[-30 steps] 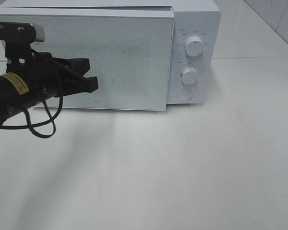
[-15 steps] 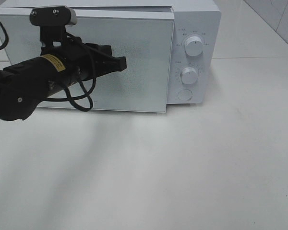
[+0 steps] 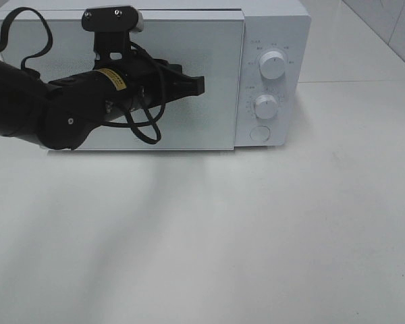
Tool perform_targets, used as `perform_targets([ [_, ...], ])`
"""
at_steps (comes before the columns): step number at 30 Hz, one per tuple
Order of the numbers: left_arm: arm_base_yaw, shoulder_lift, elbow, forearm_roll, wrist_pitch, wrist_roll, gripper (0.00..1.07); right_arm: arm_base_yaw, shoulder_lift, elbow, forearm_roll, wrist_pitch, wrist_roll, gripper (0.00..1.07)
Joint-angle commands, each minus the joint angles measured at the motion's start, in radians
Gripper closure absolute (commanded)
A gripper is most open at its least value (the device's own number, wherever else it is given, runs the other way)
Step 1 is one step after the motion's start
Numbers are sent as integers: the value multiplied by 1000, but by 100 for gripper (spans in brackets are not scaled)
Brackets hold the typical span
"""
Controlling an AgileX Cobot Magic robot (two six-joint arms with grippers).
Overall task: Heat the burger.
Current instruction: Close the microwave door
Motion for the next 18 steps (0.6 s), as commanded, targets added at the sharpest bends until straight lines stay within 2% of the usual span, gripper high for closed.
perform_targets([
  [1, 15, 30, -70, -79, -51, 25, 107, -8, -25, 2, 4, -14, 10, 34],
  [7, 15, 52, -113, -101, -13, 58, 107, -8, -25, 2, 3, -14, 9, 34],
  [11, 15, 52, -113, -105, 4, 58, 107, -8, -25, 2, 3, -14, 9, 34],
  [16, -5, 19, -110, -87, 129, 67, 107, -8, -25, 2, 3, -14, 9, 34],
  [18, -27, -16, -106, -77, 231, 67, 107, -8, -25, 2, 3, -14, 9, 34],
])
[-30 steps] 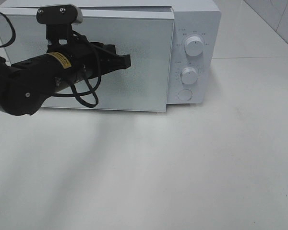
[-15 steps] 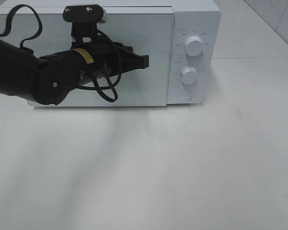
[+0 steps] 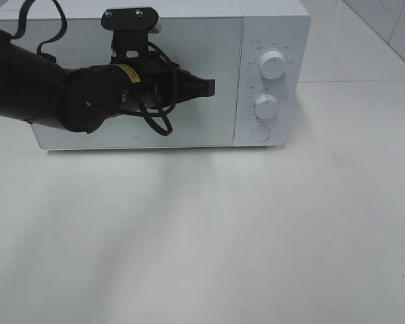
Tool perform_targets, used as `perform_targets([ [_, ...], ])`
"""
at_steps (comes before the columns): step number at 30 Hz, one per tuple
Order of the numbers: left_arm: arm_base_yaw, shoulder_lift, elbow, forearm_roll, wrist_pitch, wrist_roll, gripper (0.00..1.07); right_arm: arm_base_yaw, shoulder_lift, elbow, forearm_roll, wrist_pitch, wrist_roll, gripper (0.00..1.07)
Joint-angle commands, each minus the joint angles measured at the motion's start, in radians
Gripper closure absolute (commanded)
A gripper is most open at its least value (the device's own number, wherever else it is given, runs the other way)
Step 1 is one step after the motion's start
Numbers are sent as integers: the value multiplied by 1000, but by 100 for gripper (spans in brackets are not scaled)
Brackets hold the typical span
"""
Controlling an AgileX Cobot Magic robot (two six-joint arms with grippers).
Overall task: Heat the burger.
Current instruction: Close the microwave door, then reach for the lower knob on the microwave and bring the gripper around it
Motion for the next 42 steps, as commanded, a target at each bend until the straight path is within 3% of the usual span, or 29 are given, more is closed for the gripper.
perform_targets([
  [1, -10, -30, -14, -15, 39, 0, 107, -8, -25, 2, 3, -14, 9, 34],
  [7, -52, -94, -14, -6, 292, 0, 106, -8, -25, 2, 3, -14, 9, 34],
  [8, -56, -104, -14, -6, 333, 0, 102, -8, -25, 2, 3, -14, 9, 34],
  [9, -58, -119, -14, -6, 407, 0, 89, -8, -25, 2, 3, -14, 9, 34],
  [10, -58, -119, -14, -6, 407, 0, 89, -8, -25, 2, 3, -14, 9, 34],
  [11, -60, -129, -14, -6, 452, 0, 77, -8, -25, 2, 3, -14, 9, 34],
  [12, -60, -129, -14, -6, 452, 0, 77, -8, -25, 2, 3, -14, 9, 34],
  [14, -60, -168, -14, -7, 618, 0, 13, -8, -25, 2, 3, -14, 9, 34],
  [15, -60, -168, -14, -7, 618, 0, 13, -8, -25, 2, 3, -14, 9, 34],
  [16, -60, -178, -14, -9, 663, 0, 5, -8, -25, 2, 3, -14, 9, 34],
  [20, -60, -211, -14, -9, 775, 0, 8, -8, -25, 2, 3, -14, 9, 34],
  [22, -60, -261, -15, -9, 922, 0, 9, -8, -25, 2, 3, -14, 9, 34],
  [33, -46, -366, -16, 8, 1225, 0, 9, -8, -25, 2, 3, -14, 9, 34],
  [42, 123, -406, -14, 11, 1407, 15, 9, -8, -25, 2, 3, -14, 9, 34],
])
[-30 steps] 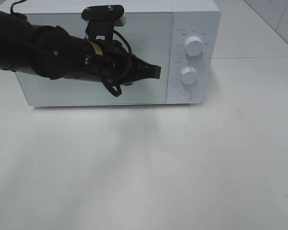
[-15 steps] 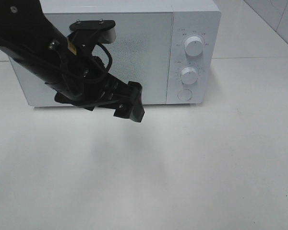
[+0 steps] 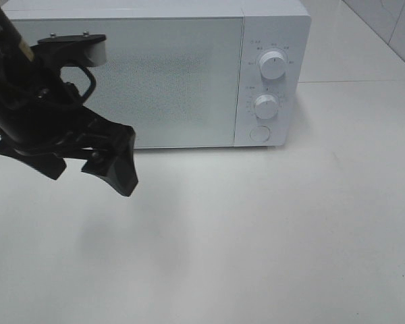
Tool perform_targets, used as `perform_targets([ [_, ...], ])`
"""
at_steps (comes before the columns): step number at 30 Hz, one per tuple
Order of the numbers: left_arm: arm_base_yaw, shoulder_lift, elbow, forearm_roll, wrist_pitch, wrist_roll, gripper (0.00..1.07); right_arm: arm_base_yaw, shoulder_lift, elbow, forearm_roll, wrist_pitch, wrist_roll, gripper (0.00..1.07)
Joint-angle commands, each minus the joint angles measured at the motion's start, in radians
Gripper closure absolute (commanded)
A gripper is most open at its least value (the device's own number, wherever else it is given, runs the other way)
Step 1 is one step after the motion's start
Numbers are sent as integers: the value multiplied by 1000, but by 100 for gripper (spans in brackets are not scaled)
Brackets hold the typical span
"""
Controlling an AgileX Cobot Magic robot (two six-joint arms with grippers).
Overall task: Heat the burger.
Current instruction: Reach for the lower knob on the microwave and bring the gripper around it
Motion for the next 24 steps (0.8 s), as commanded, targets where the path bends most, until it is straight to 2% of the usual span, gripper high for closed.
perform_targets([
  [1, 65, -26, -4, 6, 56, 21, 9, -8, -25, 2, 3, -14, 9, 34],
  [2, 65, -26, -4, 6, 56, 21, 9, -8, -25, 2, 3, -14, 9, 34],
  [3, 112, -44, 1, 6, 75, 33, 9, -8, -25, 2, 3, -14, 9, 34],
  [5, 132, -54, 6, 6, 82, 35, 9, -8, -25, 2, 3, -14, 9, 34],
  [6, 188, -82, 32, 6, 84, 45, 9, -8, -25, 2, 3, -14, 9, 34],
  [7, 188, -82, 32, 6, 84, 45, 9, -8, -25, 2, 3, -14, 9, 34],
  [8, 244, -108, 68, 6, 83, 56, 9, -8, -25, 2, 3, -14, 9, 34],
  [10, 275, -126, 91, 5, 83, 64, 9, -8, -25, 2, 3, -14, 9, 34],
  [11, 332, -163, 135, 5, 83, 75, 9, -8, -25, 2, 3, -14, 9, 34],
  [13, 362, -182, 159, 4, 82, 82, 9, -8, -25, 2, 3, -14, 9, 34],
  [15, 440, -238, 223, 4, 75, 85, 9, -8, -25, 2, 3, -14, 9, 34],
  [20, 500, -344, 314, 4, 55, 80, 9, -8, -25, 2, 3, -14, 9, 34],
  [24, 501, -406, 363, 17, 59, 80, 9, -8, -25, 2, 3, -14, 9, 34],
])
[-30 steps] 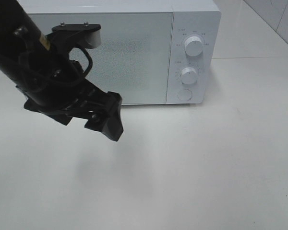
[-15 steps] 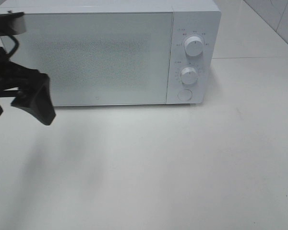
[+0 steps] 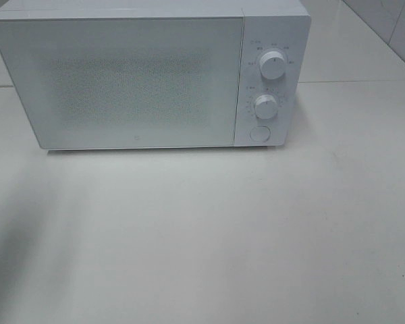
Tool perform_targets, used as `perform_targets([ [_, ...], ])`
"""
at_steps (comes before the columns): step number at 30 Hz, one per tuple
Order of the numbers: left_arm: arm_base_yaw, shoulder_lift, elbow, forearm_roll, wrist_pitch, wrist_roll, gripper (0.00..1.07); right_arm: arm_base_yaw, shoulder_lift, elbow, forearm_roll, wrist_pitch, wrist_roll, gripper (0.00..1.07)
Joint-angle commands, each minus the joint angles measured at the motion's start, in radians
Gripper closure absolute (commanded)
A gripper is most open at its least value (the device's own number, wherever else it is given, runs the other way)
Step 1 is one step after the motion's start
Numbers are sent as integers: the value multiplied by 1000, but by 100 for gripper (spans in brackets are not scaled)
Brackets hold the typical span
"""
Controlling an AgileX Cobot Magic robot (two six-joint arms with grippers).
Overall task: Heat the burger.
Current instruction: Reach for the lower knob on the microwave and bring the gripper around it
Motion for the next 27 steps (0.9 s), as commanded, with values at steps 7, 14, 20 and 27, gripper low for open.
perform_targets([
  [7, 4, -219, 181, 8, -2, 2, 9, -8, -25, 2, 3, -14, 9, 34],
  [14, 4, -387, 260, 18, 19, -13, 9, -8, -25, 2, 3, -14, 9, 34],
  [20, 4, -551, 279, 56, 35, -61, 9, -8, -25, 2, 3, -14, 9, 34],
  [27, 4, -726, 279, 56, 35, -59, 9, -8, -25, 2, 3, -14, 9, 34],
])
